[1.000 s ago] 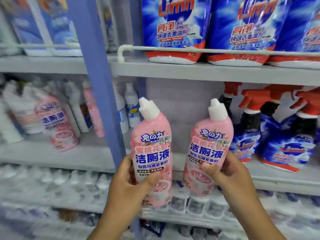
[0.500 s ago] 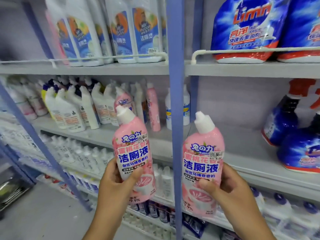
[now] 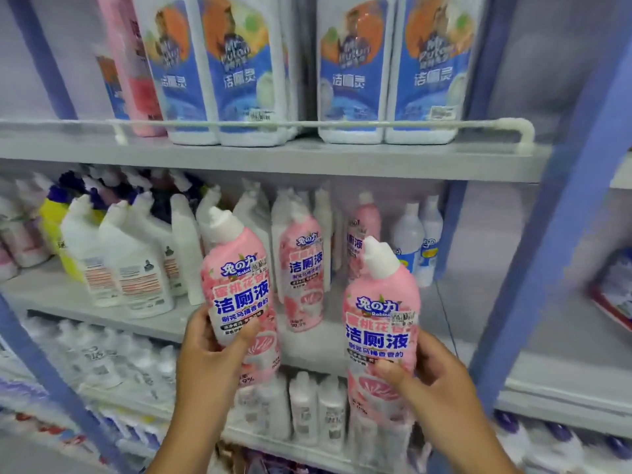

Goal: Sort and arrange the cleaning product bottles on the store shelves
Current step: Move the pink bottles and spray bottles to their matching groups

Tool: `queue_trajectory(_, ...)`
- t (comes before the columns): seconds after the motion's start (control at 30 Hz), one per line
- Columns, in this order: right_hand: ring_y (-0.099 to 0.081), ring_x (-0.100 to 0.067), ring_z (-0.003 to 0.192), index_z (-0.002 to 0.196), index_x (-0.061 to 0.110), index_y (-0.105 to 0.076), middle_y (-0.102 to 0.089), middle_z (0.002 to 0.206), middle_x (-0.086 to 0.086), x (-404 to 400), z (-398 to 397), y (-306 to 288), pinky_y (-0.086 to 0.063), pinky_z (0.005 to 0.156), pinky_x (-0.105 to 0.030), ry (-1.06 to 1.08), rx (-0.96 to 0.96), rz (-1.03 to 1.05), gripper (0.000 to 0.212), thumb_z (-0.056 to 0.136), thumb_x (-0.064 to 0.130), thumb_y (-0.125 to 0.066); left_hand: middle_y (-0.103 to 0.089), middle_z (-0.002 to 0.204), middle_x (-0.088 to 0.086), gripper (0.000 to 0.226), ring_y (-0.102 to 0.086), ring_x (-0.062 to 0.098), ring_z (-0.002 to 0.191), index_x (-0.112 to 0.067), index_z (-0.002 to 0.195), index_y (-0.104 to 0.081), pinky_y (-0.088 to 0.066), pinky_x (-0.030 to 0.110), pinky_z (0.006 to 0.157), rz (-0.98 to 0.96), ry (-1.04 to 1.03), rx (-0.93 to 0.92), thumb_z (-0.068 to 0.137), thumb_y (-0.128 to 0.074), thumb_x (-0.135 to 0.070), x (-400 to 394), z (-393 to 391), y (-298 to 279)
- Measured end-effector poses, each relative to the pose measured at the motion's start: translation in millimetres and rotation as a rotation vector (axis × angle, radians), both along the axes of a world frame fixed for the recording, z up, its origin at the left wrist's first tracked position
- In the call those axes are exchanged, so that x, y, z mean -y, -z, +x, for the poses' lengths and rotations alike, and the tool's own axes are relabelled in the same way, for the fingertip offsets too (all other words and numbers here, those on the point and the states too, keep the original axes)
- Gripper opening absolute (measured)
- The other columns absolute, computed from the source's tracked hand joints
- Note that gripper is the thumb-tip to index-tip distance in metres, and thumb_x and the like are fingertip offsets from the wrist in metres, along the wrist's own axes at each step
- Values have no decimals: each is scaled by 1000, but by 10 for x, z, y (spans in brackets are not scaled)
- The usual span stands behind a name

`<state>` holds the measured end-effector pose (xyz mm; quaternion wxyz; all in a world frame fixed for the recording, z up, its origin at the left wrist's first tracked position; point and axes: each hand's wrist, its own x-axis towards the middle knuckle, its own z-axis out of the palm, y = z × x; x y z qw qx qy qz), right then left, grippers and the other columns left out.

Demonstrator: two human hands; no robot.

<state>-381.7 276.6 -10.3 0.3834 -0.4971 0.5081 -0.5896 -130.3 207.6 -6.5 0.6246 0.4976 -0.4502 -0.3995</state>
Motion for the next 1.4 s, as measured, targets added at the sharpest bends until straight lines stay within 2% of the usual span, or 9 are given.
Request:
queue_trajectory(0.1, -74, -10, 90, 115, 15, -70, -79, 101, 1, 346, 206, 20, -57, 71, -18, 112, 28, -11, 41, 81, -7, -76, -78, 97, -5, 34, -77, 17, 82, -28, 112, -63, -57, 29, 49, -6, 20, 20, 86, -78, -13, 433, 224, 35)
queue_trajectory(0.37, -73, -18, 105, 122, 23, -69, -78, 111, 4, 1102, 388, 161, -58, 91, -36, 261, 26, -29, 40, 89, 0, -72, -78, 97, -10, 38, -76, 8, 80, -34, 111, -61, -61, 32, 58, 13, 117, 63, 85, -81, -14, 1264, 331, 262)
queue_trajectory(0.6, -66, 6, 96, 110, 47, -61, -69, 112, 13, 1572, 385, 180, -50, 78, -9, 381, -244, -39, 42, 83, 19, -79, -73, 100, -15, 35, -69, -1, 87, -30, 114, -64, -52, 25, 71, 17, 149, 188, 85, -82, -23, 1656, 374, 361)
queue_trajectory(0.7, -68, -5, 96, 110, 42, -65, -72, 110, 8, 1701, 360, 231, -55, 80, -21, 423, -258, -30, 39, 80, 23, -81, -74, 101, -17, 35, -67, -9, 84, -39, 111, -65, -51, 25, 72, -4, 156, 250, 83, -83, -30, 1733, 378, 390)
queue_trajectory(0.87, -67, 8, 89, 113, 28, -68, -73, 102, 18, 1821, 404, 222, -50, 72, -8, 428, -256, -33, 30, 87, 15, -77, -74, 103, -16, 37, -69, 0, 91, -37, 114, -64, -54, 29, 76, 11, 194, 274, 84, -82, -29, 1795, 374, 382)
queue_trajectory(0.97, -66, 6, 95, 115, 26, -68, -72, 107, 17, 1839, 397, 283, -53, 79, -13, 427, -295, -14, 30, 88, 15, -74, -74, 112, -12, 40, -71, 4, 99, -36, 118, -63, -55, 23, 81, 57, 246, 232, 86, -80, -21, 1685, 430, 429)
queue_trajectory(1.13, -68, -4, 101, 118, 28, -67, -70, 114, 13, 1446, 388, 482, -54, 82, -19, 423, -143, 122, 30, 89, 31, -75, -63, 130, -15, 53, -62, 9, 119, -35, 134, -56, -49, 38, 102, 152, 151, 164, 86, -79, -37, 1072, 437, 521)
queue_trajectory(1.27, -60, 0, 114, 134, 29, -57, -61, 125, 18, 978, 374, 465, -50, 91, -21, 430, -87, 153, 49, 89, 40, -74, -61, 131, -25, 49, -59, -7, 117, -39, 132, -54, -46, 20, 88, 94, 256, 101, 88, -75, -35, 639, 222, 403)
queue_trajectory(1.4, -61, 6, 111, 132, 34, -57, -63, 127, 21, 472, 240, 372, -52, 79, -10, 382, -52, 151, 44, 91, 37, -72, -62, 127, -31, 51, -61, -12, 113, -46, 128, -56, -47, 20, 86, 100, 402, 90, 79, -72, -46, 310, -126, 334)
